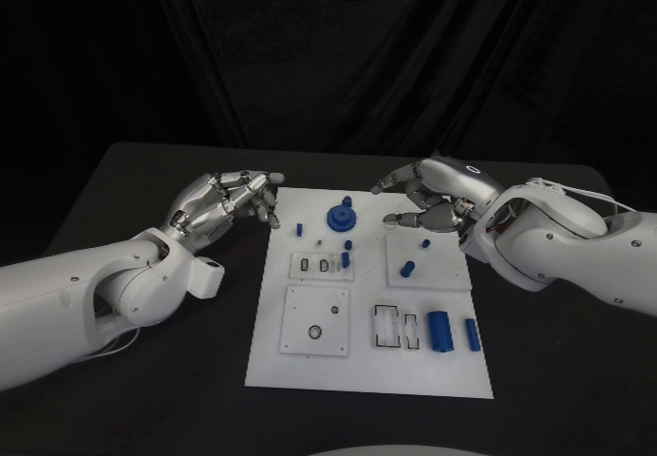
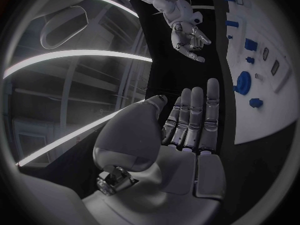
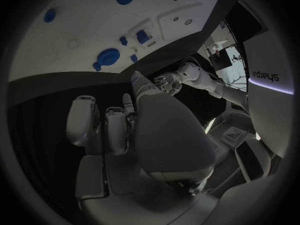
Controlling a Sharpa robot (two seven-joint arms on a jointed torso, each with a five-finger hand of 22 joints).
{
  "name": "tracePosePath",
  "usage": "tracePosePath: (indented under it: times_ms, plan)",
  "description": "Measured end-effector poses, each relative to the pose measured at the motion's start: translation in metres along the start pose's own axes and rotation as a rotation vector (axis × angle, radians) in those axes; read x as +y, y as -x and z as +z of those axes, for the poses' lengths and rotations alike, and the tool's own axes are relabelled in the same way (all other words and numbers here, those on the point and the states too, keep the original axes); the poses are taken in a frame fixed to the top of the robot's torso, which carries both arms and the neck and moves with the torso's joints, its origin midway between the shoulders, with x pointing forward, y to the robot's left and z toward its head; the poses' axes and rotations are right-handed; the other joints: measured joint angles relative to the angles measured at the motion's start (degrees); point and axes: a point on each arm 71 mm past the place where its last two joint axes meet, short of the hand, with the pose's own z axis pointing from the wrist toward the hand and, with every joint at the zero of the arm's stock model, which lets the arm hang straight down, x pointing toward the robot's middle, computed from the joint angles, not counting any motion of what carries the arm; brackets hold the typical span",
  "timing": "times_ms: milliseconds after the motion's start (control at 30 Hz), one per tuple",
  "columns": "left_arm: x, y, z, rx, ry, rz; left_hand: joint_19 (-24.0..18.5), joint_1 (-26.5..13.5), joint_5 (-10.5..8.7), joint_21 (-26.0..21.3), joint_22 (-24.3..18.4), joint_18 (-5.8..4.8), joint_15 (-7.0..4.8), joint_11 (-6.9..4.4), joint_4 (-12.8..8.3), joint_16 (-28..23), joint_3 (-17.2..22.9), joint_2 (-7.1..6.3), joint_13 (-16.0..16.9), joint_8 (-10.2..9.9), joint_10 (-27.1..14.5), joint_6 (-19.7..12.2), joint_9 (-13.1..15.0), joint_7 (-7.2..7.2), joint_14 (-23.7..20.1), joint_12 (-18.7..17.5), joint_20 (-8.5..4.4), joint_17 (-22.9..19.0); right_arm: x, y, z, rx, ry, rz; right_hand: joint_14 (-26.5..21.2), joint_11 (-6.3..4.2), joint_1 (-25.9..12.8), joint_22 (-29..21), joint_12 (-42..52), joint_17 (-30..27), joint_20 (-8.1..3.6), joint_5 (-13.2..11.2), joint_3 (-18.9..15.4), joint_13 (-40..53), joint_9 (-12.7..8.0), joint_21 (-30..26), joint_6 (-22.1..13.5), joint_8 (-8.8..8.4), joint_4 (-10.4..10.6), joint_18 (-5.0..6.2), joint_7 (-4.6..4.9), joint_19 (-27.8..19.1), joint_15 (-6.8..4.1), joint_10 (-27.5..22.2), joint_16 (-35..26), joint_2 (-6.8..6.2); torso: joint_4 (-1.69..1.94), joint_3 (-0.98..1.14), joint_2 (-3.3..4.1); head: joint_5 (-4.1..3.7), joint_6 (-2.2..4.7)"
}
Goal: Assemble the parts on the task board
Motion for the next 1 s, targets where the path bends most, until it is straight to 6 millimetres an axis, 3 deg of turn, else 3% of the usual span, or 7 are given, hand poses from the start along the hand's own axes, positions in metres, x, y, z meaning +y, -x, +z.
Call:
tracePosePath:
  times_ms: [67, 133, 200, 300, 367, 533, 1000]
  plan:
    - [-0.001, 0.002, 0.004, 0.004, 0.009, 0.022, -0.8, 1.0, 2.63, 9.7, 7.0, 0.0, -0.15, -0.6, 1.4, 6.0, 0.5, -0.44, 7.2, 1.2, 0.2, 1.0, 0.0, 0.1, 6.0, 6.9, -0.94, 9.8, -0.006, 0.001, 0.001, -0.006, -0.018, 0.013, 0.0, 0.0, 0.1, 0.0, 0.0, 0.0, 0.0, 0.0, 0.2, 0.0, 0.0, 0.0, 0.2, 0.23, 0.2, -0.01, 0.2, 0.0, 0.0, 0.0, 0.0, 0.14, -0.2, 0.16, -0.31, 0.26, 0.37]
    - [-0.001, 0.005, 0.009, 0.012, 0.028, 0.05, 5.4, 2.4, 7.07, 26.8, 27.0, -2.27, -0.02, -0.86, 2.4, 13.5, 2.1, -0.67, 25.8, 3.2, 9.3, 1.7, 0.2, -0.08, 17.9, 18.0, -2.23, 27.8, -0.012, 0.001, 0.003, -0.01, -0.034, 0.024, 0.0, 0.0, 0.5, 0.0, 0.0, 0.0, 0.0, 0.3, 0.3, 0.0, -0.1, 0.2, 0.8, 0.45, 0.1, -0.01, 0.27, 0.0, 0.0, 0.0, 0.0, 0.45, -0.38, 0.3, -0.6, 0.53, 0.52]
    - [-0.002, 0.007, 0.015, 0.026, 0.055, 0.083, 8.8, 2.7, 7.88, 35.0, 38.1, -4.16, -0.14, -0.98, 2.5, 17.3, 2.6, -0.89, 41.6, 4.9, 21.3, 1.5, 1.0, -0.19, 28.8, 25.8, -2.63, 42.3, -0.017, 0.002, 0.005, -0.014, -0.047, 0.033, 0.0, 0.0, 0.5, 0.0, 0.0, 0.0, 0.2, 0.4, 0.3, 0.0, -0.1, 0.2, 0.9, 0.55, 0.0, -0.01, 0.34, 0.2, 0.0, 0.0, 0.0, 0.53, -0.57, 0.49, -1.02, 0.94, 0.55]
    - [-0.002, 0.007, 0.026, 0.056, 0.113, 0.134, 13.3, 2.5, 7.34, 37.6, 44.3, -4.54, -0.39, -1.11, 2.5, 18.6, 2.6, -1.08, 51.4, 6.8, 34.7, 1.4, 2.3, -0.3, 39.2, 31.2, -2.65, 48.2, -0.024, 0.001, 0.005, -0.014, -0.065, 0.042, 0.0, 0.0, 0.7, 0.0, 0.0, 0.0, 0.2, 0.5, 0.5, 0.0, -0.1, 0.2, 1.4, 0.9, 0.2, -0.01, 0.48, 0.2, 0.0, 0.0, 0.0, 0.35, -0.81, 0.83, -1.6, 1.37, 0.46]
    - [0.0, 0.006, 0.035, 0.089, 0.173, 0.181, 19.1, 2.2, 6.65, 38.0, 46.9, -5.41, -0.8, -1.44, 2.4, 18.3, 1.9, -1.37, 52.5, 8.3, 42.3, 1.7, 3.2, -0.61, 41.9, 33.5, -2.59, 48.8, -0.029, -0.002, 0.003, -0.011, -0.082, 0.049, 0.0, 0.13, 0.8, 0.0, 0.0, 0.0, 0.2, 0.8, 0.5, 0.0, -0.2, 0.2, 1.8, 1.16, 0.2, -0.01, 0.8, 0.2, 0.0, -0.1, 0.0, 0.28, -0.91, 1.05, -1.99, 1.46, 0.26]
    - [0.01, 0.002, 0.048, 0.166, 0.34, 0.306, 39.1, -0.1, 3.53, 37.3, 47.5, -8.41, -2.34, -3.29, 2.7, 18.1, 0.2, -0.84, 52.7, 13.2, 44.5, 1.8, 6.8, -2.19, 42.7, 34.7, -3.08, 48.8, -0.038, -0.012, 0.004, 0.002, -0.109, 0.061, 0.0, 0.43, 1.1, 0.0, 0.0, 0.0, 0.2, 1.3, 0.6, 0.0, -0.3, 0.2, 2.0, 1.16, 0.3, -0.01, 1.01, 0.2, 0.0, 0.0, 0.0, 0.52, -1.14, 1.58, -3.01, 1.83, -0.23]
    - [0.033, -0.04, 0.062, 0.381, 0.721, 0.698, 40.1, -13.7, -10.35, 37.1, 47.5, -9.0, -4.52, -5.22, 3.1, 18.1, -8.8, -0.25, 52.7, 20.4, 44.4, 4.3, 16.9, -4.73, 42.6, 34.7, -7.7, 48.8, -0.054, -0.028, -0.009, 0.026, -0.155, 0.084, 0.0, 0.68, 1.1, 0.0, 0.0, 0.0, 0.41, 3.0, 0.8, 0.0, -0.7, 0.2, 2.3, 1.38, 0.5, -0.01, 1.22, 0.4, 0.38, -0.2, 0.0, 0.52, -2.41, 3.53, -6.67, 2.94, -3.57]
